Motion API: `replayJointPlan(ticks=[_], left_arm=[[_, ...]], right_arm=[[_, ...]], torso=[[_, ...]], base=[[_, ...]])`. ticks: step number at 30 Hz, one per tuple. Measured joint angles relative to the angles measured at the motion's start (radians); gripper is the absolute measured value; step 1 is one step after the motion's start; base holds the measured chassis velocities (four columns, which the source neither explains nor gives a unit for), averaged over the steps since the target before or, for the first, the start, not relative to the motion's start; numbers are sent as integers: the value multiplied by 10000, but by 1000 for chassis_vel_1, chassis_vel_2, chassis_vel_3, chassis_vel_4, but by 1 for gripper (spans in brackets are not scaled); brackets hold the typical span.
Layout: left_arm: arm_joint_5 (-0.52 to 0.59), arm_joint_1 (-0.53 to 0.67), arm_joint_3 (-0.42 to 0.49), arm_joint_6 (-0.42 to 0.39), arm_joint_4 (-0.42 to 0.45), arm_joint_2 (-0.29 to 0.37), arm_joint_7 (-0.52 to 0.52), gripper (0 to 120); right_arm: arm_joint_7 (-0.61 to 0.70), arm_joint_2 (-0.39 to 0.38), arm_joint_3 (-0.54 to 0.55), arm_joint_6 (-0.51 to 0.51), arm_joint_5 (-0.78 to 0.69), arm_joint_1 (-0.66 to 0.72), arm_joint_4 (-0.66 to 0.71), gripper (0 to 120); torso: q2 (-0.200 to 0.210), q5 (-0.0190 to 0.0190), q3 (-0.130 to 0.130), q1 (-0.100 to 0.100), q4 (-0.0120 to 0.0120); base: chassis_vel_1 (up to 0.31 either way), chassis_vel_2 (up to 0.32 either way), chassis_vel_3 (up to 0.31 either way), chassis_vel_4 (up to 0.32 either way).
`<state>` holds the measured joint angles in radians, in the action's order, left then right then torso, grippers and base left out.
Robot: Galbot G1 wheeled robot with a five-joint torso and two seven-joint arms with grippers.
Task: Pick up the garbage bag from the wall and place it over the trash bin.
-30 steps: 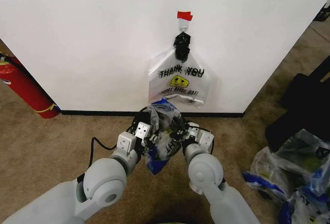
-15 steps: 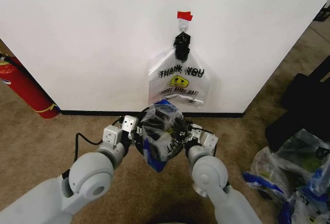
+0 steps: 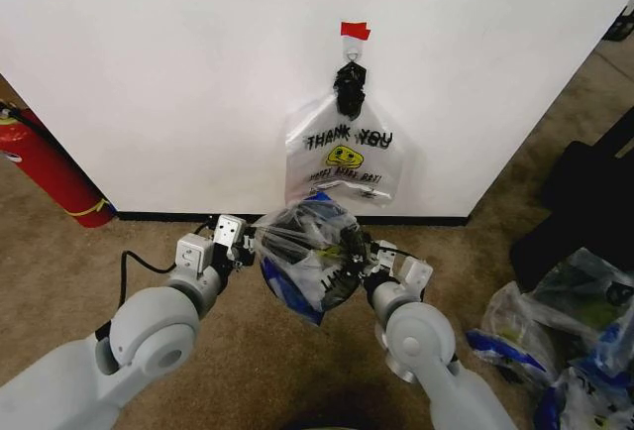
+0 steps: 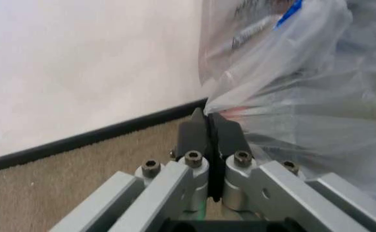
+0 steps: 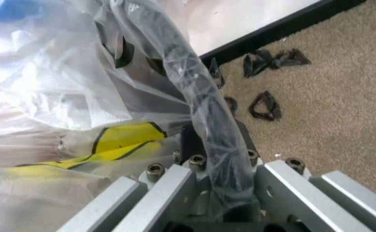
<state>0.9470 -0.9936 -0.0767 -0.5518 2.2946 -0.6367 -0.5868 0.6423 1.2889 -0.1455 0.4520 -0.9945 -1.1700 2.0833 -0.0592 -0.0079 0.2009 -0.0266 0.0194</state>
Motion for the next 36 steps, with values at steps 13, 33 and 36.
replayJointPlan(ticks=[13, 33, 36], left_arm=[[-958, -834, 76, 599, -770, -2, 798, 0], [-729, -2305, -1160, 1496, 1085, -760, -1015, 43], [-752, -2718, -1380, 1764, 1500, -850, -1107, 56]], right_arm=[[-1525, -345, -672, -617, -822, -577, 402, 0], [-414, 600, -1008, -999, -721, -48, -368, 0], [-307, 655, -1116, -1034, -723, -12, -438, 0]], torso=[[0, 0, 0, 0, -3], [0, -1, 0, 0, -3], [0, -1, 0, 0, -3]], base=[[0, 0, 0, 0], [0, 0, 0, 0], [0, 0, 0, 0]])
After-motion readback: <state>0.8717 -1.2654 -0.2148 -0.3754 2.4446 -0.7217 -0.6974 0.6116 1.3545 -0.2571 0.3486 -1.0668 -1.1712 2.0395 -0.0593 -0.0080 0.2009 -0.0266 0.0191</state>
